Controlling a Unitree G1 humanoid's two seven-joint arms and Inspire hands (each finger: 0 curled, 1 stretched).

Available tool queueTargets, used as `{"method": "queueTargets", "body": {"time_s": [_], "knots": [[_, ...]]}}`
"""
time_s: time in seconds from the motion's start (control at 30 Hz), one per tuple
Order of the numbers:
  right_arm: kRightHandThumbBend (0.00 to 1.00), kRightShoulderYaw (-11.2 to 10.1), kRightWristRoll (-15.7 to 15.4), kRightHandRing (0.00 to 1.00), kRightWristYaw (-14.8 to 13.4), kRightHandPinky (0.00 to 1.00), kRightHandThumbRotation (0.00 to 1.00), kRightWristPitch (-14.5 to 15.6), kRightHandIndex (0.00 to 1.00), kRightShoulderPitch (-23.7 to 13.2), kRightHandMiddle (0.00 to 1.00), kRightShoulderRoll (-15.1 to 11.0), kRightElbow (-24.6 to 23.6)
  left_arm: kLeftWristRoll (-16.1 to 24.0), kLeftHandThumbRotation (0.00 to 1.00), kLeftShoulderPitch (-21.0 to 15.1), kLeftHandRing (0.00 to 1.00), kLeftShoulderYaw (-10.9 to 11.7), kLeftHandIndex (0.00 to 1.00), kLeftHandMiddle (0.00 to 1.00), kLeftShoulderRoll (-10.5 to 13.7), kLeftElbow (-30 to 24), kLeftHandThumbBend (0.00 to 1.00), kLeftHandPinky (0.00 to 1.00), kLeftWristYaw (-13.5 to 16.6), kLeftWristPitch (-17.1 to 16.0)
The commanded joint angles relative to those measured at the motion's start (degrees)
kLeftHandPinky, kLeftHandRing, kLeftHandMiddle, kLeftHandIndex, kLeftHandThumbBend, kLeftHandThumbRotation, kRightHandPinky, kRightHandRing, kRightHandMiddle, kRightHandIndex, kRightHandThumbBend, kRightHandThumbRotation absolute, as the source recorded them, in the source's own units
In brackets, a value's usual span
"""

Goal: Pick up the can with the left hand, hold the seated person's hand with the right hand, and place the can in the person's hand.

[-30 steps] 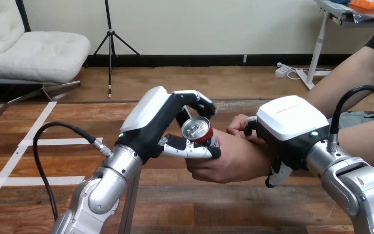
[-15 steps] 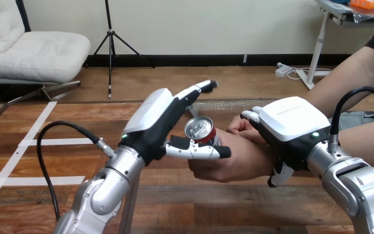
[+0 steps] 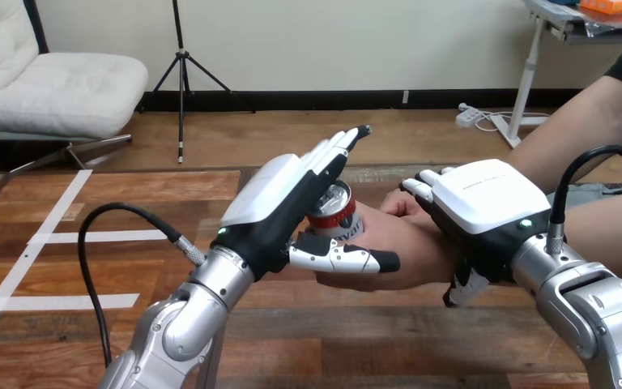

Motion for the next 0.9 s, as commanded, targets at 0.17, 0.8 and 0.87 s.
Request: {"method": "queueTargets", "body": {"time_s": [0.17,0.8,0.87], "knots": [[0.87,-0.9,0.3,0.96,-2.0,0.9,0.07,0.0,0.95,-3.3,0.96,-0.1,0.7,-0.2,0.52,-3.8,1.0,0.1,1.0,1.0,0.9,-1.2,1.0,1.0,1.2,-0.9],[0.87,-1.8,1.7,0.95,-4.9,0.89,0.08,-0.6,0.94,-1.8,0.96,0.2,0.1,-1.1,0.53,-3.0,1.0,0.6,1.0,1.0,0.9,-1.6,1.0,1.0,1.4,-1.2],[0.88,-2.0,2.0,0.95,-5.6,0.89,0.08,-0.6,0.93,-1.5,0.96,0.2,-0.2,-1.2,0.53,-2.9,1.0,0.6,1.0,1.0,0.9,-1.7,1.0,1.0,1.4,-1.2]]}}
